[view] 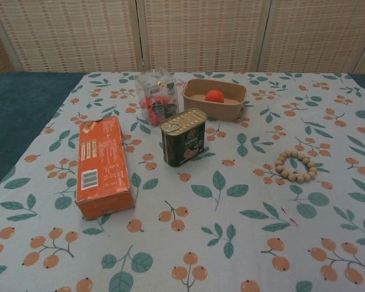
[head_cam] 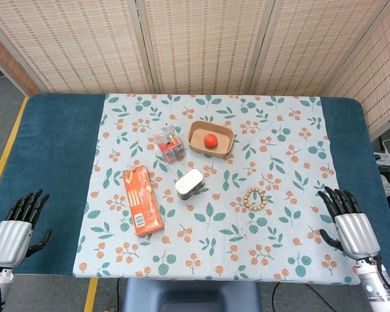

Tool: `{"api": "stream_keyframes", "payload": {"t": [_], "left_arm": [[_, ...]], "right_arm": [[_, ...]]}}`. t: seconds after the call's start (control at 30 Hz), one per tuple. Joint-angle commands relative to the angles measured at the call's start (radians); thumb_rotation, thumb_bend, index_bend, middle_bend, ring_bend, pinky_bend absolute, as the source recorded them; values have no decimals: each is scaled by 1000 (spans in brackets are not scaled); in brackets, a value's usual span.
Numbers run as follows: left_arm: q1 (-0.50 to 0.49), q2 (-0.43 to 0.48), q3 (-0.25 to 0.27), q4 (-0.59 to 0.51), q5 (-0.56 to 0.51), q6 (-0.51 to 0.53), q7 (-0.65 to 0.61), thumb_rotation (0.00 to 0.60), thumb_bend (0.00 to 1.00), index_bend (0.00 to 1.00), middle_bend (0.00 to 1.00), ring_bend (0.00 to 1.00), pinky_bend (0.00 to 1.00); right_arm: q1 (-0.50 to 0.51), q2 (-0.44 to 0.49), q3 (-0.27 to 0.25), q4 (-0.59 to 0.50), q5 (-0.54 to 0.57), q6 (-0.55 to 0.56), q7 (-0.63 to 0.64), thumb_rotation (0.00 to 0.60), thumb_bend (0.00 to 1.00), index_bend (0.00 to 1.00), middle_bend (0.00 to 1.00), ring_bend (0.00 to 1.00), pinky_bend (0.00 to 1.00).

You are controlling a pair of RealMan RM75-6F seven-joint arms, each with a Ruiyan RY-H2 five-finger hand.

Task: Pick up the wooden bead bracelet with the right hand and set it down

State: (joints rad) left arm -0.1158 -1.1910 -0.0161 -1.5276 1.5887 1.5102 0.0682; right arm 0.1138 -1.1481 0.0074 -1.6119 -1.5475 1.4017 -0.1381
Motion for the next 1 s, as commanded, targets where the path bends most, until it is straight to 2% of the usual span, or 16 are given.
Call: {"api": "stream_keyframes", "payload": {"t": [0.03,0.17,0.33,0.47,0.6,0.8,1.0], "left_arm": [[1,2,0,-2,2,4,-3,599,392,0,0,0,126],[0,5,-1,-2,4,7,-14,599,391,0,0,0,126],[0,10,2,-5,20,18,-27,599,392,0,0,0,126],[3,17,4,-9,24,25,-40,600,392,0,0,0,127],[4,24,4,-7,21,24,-53,600,391,0,0,0,126],[3,33,12,-13,30,19,-75,600,393,0,0,0,127],[3,29,7,-11,16,16,-61,600,392,0,0,0,127]], "right_arm": [[4,-11,-4,3,-13,0,-7,600,188,0,0,0,0],[44,-16,-15,-8,-42,-62,-50,600,191,0,10,0,0],[151,-24,-8,-54,-56,-223,-179,600,192,25,125,0,0],[232,-73,23,-45,5,-355,-268,600,192,85,171,0,0],[300,-147,50,20,84,-458,-316,600,192,141,206,0,0],[348,-236,57,120,123,-505,-324,600,194,207,252,0,0],[371,-285,53,191,134,-509,-300,600,194,241,279,19,0]]}}
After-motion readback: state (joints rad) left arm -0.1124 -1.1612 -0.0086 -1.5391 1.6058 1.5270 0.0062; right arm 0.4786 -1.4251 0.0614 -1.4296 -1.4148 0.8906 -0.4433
